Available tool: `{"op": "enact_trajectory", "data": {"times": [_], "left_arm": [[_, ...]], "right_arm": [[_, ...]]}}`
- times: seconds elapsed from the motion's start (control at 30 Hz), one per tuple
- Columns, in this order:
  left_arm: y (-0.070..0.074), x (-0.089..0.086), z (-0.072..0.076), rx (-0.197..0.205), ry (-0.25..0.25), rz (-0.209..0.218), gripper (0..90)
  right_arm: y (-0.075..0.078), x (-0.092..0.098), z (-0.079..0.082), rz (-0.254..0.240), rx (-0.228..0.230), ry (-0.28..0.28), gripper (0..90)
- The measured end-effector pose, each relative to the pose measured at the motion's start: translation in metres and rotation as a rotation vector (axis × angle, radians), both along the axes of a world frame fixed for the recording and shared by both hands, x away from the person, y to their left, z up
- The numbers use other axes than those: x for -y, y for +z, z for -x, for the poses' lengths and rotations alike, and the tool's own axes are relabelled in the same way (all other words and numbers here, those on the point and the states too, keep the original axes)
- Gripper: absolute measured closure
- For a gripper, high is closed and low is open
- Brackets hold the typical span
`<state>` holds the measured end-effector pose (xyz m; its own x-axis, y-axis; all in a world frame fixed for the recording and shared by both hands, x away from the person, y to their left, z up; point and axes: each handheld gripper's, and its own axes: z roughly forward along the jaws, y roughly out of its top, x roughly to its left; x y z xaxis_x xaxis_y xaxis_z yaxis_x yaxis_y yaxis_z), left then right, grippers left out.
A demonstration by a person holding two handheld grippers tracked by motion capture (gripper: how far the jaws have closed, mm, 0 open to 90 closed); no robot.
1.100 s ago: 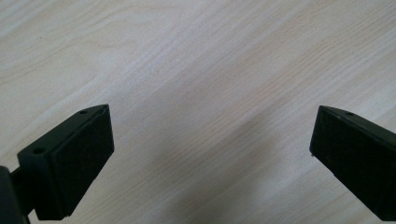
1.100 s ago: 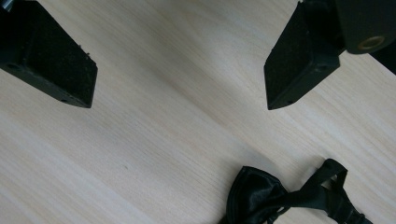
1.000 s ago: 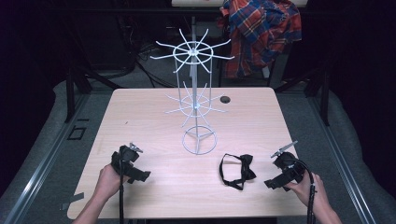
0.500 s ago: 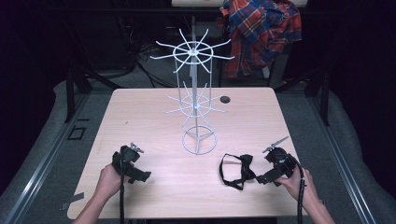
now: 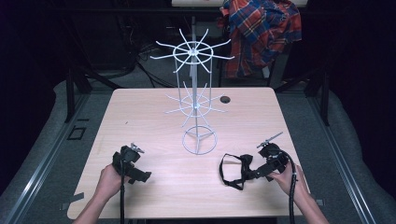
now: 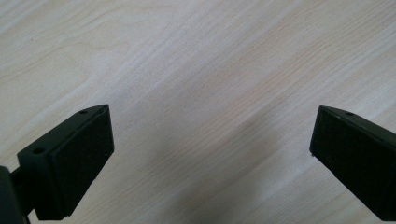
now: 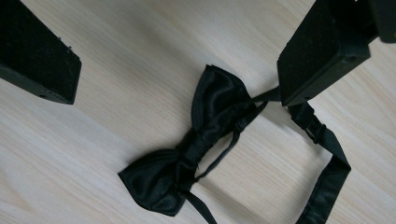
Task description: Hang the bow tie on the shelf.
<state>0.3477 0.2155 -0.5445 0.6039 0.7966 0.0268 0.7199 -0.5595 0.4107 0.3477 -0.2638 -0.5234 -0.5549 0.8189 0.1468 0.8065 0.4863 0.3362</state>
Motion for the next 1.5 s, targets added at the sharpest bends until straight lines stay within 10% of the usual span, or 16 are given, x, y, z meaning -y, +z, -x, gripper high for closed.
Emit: {"op": "enact_trajectory", "data": {"times": [0.23,0.7,1.5], "left_arm": [[0.000,0.000,0.000,-0.003,-0.002,-0.001,0.0],[-0.002,0.001,0.000,-0.014,-0.010,-0.012,0.0],[-0.004,0.003,0.000,-0.022,-0.008,-0.028,0.0]], "right_arm": [[-0.006,-0.012,-0.010,-0.005,-0.012,-0.004,4.8],[-0.018,-0.027,-0.024,0.023,-0.062,-0.042,50.7],[-0.023,-0.038,-0.020,0.060,-0.006,-0.013,72.7]]}}
